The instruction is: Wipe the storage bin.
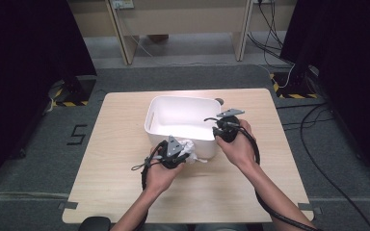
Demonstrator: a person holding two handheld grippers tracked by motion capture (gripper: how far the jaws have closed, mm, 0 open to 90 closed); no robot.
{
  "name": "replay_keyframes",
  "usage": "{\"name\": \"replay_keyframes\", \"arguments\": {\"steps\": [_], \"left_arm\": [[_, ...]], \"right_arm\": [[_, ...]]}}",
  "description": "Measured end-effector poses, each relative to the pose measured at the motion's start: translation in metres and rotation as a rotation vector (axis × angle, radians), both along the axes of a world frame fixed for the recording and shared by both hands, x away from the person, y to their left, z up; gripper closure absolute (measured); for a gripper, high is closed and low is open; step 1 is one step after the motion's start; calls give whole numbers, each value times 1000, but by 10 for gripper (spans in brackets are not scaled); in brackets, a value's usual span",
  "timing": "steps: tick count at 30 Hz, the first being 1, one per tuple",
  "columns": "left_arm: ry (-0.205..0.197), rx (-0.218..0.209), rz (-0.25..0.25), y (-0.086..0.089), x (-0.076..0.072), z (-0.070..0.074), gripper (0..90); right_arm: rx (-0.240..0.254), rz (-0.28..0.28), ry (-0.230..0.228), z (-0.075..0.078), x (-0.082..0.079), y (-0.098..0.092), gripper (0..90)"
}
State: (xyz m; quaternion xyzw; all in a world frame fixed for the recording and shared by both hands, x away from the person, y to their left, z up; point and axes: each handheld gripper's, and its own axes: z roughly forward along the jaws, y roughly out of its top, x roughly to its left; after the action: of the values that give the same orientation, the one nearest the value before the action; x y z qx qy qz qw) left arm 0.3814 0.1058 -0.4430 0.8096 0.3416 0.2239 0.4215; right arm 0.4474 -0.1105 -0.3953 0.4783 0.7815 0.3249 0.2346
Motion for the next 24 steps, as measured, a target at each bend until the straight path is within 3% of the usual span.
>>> {"name": "replay_keyframes", "arguments": {"steps": [16,24], "left_arm": [[5,26,-22,-6,2,-14,757],[22,40,-33,-13,3,-31,757]], "right_arm": [[2,-2,-1,0,0,0,654],[-3,2,-9,0,-1,0,653]]}}
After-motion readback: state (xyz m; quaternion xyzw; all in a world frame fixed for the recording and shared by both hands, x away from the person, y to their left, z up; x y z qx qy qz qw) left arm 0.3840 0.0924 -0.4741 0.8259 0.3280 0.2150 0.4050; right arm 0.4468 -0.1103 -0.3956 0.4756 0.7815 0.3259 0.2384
